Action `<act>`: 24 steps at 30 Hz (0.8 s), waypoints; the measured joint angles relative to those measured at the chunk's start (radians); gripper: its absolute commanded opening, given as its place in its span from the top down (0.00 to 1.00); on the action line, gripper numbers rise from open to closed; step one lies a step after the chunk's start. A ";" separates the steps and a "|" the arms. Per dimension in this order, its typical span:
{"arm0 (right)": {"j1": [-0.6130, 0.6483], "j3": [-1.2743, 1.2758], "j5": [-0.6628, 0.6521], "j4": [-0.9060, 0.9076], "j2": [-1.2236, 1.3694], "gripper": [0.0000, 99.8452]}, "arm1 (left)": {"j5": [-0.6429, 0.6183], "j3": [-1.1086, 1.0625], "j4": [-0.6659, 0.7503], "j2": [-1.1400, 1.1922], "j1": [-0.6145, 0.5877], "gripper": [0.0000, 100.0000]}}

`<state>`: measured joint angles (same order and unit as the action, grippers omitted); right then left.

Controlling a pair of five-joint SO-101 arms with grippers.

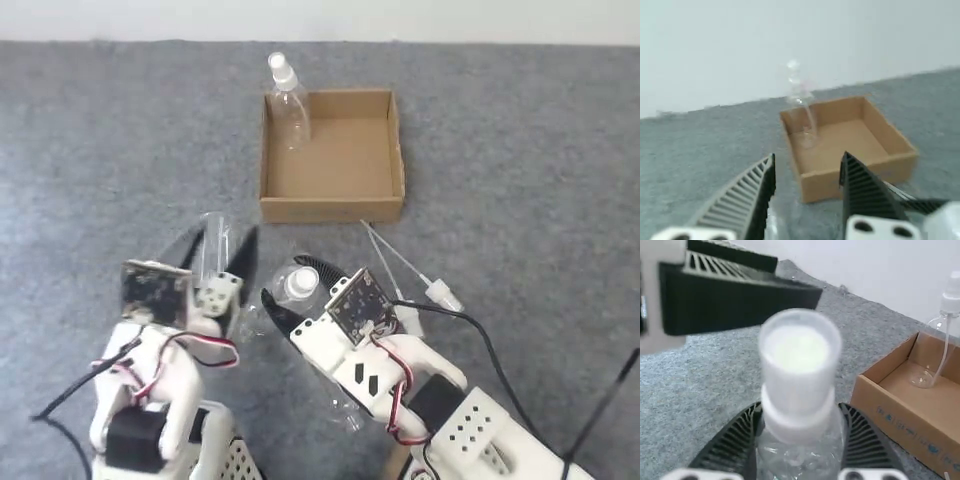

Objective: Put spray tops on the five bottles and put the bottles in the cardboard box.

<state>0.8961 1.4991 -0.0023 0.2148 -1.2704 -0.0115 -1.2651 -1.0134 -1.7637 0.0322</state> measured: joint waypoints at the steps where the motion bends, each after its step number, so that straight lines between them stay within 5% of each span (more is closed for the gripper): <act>1: 0.000 0.000 0.000 0.000 0.000 0.92 | 0.000 0.006 0.000 -0.003 -0.032 0.80; 14: -0.038 -0.052 0.000 0.078 0.000 0.92 | 0.000 -0.098 0.000 0.005 -0.350 0.80; 24: -0.071 -0.273 0.000 0.238 0.000 0.92 | 0.000 -0.153 0.000 -0.002 -0.394 0.80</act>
<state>0.8255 1.2259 -0.0023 0.4526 -1.2704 -0.0115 -1.4185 -1.0134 -1.7653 -0.3621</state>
